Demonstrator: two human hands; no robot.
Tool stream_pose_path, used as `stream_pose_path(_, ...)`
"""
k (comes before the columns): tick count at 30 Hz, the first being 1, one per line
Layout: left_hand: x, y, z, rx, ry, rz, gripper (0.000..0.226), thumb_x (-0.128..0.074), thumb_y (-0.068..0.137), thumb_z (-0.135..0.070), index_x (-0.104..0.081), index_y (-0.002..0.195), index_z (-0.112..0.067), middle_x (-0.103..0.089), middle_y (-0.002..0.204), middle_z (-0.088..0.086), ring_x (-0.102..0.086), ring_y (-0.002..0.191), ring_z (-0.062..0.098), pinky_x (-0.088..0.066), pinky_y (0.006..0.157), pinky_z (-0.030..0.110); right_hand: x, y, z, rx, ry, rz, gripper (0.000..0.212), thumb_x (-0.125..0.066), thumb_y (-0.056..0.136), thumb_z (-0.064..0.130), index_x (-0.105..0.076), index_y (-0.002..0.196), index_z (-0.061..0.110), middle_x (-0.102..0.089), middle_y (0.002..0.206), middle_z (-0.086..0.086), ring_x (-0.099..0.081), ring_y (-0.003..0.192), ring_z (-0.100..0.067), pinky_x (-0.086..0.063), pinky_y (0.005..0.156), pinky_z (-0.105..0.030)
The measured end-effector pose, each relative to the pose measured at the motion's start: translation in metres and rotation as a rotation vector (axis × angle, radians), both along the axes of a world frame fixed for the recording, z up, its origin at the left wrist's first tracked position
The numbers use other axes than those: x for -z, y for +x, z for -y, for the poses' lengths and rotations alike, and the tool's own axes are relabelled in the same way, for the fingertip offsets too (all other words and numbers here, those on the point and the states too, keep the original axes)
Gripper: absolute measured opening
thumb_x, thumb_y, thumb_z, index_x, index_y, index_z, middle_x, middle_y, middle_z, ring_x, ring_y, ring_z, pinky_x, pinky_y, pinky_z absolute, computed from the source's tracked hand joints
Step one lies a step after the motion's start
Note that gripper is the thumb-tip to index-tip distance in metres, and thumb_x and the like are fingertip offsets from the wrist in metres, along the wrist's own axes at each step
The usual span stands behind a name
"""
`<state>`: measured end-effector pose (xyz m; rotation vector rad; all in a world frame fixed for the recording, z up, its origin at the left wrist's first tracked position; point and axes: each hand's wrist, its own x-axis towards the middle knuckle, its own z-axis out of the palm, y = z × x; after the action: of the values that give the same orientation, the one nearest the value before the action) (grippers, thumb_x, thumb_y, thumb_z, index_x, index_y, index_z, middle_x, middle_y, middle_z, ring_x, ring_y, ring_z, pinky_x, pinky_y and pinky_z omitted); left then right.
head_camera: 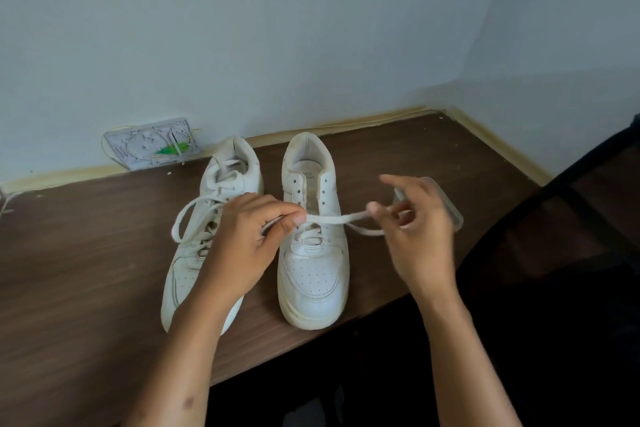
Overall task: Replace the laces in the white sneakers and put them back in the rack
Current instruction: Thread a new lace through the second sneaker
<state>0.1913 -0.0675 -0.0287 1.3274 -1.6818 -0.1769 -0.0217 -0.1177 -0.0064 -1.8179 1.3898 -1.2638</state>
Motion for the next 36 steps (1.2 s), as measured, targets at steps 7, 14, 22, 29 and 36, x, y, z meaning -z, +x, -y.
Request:
stream_pose_path(7,0.005,-0.007,0.003,0.013,0.008,0.070,0.022,-0.058,0.090,-0.045,-0.075,0.096,-0.033,-0.064,0.086,-0.031,-0.054,0.080,0.003,-0.044,0.080,0.040,0.005,0.027,-0.011,-0.461,0.177,-0.027,0.018,-0.073,0.087,0.016,-0.075,0.104,0.022,-0.073,0.087,0.012,-0.067,0.082,-0.001,-0.049,0.073,-0.012)
stream_pose_path(14,0.003,0.004,-0.002,-0.034,-0.018,-0.026,0.024,-0.057,0.091,-0.036,-0.075,0.101,-0.024,-0.066,0.079,-0.021,-0.060,0.079,0.006,-0.046,0.078,0.028,0.006,0.004,0.003,-0.009,0.096,0.004,0.009,-0.071,0.089,0.013,-0.076,0.095,0.016,-0.069,0.079,0.015,-0.064,0.079,0.003,-0.046,0.067,-0.007)
stream_pose_path(22,0.002,-0.001,-0.002,-0.138,-0.046,0.047,0.021,-0.062,0.095,-0.018,-0.067,0.115,-0.021,-0.067,0.083,-0.020,-0.063,0.085,0.010,-0.046,0.091,0.035,0.005,0.014,-0.004,-0.108,0.007,-0.049,0.033,-0.074,0.086,0.014,-0.067,0.117,0.023,-0.058,0.110,0.015,-0.061,0.077,0.000,-0.044,0.065,-0.006)
stream_pose_path(29,-0.003,-0.024,-0.003,-0.123,-0.061,0.151,0.033,-0.056,0.092,-0.015,-0.059,0.123,-0.026,-0.062,0.092,-0.020,-0.054,0.092,0.005,-0.031,0.099,0.018,0.005,0.032,-0.013,-0.331,0.086,0.002,0.015,-0.073,0.087,0.013,-0.076,0.100,0.019,-0.070,0.087,0.018,-0.066,0.083,0.003,-0.046,0.071,-0.008)
stream_pose_path(36,0.015,-0.016,0.004,-0.366,0.204,0.425,0.084,-0.060,0.083,0.010,-0.038,0.143,-0.045,-0.033,0.153,-0.002,-0.035,0.134,0.026,-0.030,0.110,0.046,0.013,0.024,-0.005,-0.168,-0.012,-0.114,0.015,-0.067,0.091,0.012,-0.076,0.102,0.017,-0.068,0.091,0.013,-0.063,0.088,0.002,-0.045,0.073,-0.007)
